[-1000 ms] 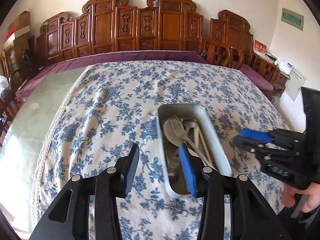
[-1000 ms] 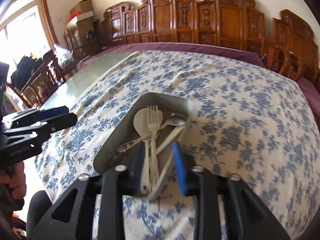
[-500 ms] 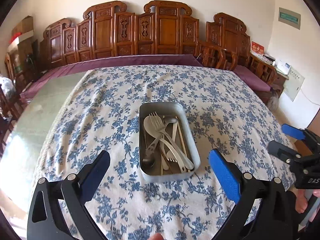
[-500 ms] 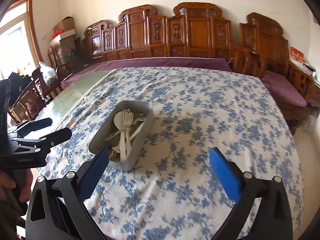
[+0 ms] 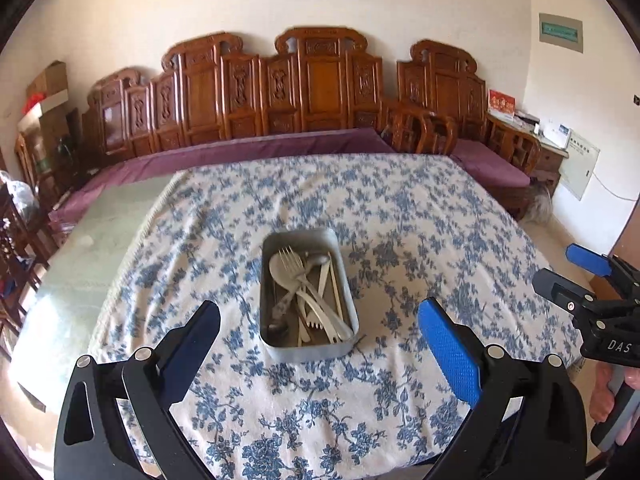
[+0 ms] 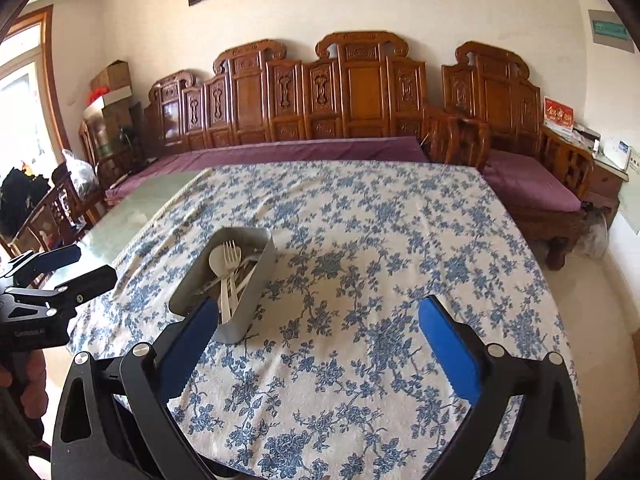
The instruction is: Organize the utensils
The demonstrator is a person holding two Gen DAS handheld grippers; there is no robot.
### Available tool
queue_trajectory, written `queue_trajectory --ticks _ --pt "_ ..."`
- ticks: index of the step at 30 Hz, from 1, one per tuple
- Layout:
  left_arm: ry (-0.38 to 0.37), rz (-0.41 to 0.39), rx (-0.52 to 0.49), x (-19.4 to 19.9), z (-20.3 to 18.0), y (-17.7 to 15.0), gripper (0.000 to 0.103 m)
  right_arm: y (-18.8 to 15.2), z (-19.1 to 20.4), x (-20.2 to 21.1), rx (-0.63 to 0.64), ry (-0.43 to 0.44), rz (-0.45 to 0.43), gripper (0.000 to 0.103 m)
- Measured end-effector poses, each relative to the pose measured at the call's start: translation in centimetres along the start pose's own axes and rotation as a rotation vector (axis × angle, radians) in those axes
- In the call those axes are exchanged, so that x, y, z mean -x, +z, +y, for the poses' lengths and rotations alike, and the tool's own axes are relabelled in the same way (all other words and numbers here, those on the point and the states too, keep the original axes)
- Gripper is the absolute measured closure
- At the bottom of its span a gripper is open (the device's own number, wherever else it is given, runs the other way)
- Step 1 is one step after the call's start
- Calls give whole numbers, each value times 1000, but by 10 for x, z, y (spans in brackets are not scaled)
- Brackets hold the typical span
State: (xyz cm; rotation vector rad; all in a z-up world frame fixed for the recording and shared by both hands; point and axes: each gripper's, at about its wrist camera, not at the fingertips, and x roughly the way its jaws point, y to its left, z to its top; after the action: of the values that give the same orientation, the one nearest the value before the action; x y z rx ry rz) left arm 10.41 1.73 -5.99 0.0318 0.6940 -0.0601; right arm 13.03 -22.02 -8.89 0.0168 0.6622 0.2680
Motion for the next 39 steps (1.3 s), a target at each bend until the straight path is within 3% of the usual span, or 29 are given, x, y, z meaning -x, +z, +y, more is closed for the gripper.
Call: queue_trajectory --ticks 10,14,20,39 --pt "48 -188 10 68 -12 23 7 22 0 62 18 -12 -169 2" --pt "41 -218 13 82 -16 24 7 25 -1 77 7 -5 -208 2" --pt "29 -226 26 89 -16 20 7 23 1 89 21 -33 -248 2" --pt "9 -205 37 80 -15 14 7 20 -1 83 19 -47 -237 2"
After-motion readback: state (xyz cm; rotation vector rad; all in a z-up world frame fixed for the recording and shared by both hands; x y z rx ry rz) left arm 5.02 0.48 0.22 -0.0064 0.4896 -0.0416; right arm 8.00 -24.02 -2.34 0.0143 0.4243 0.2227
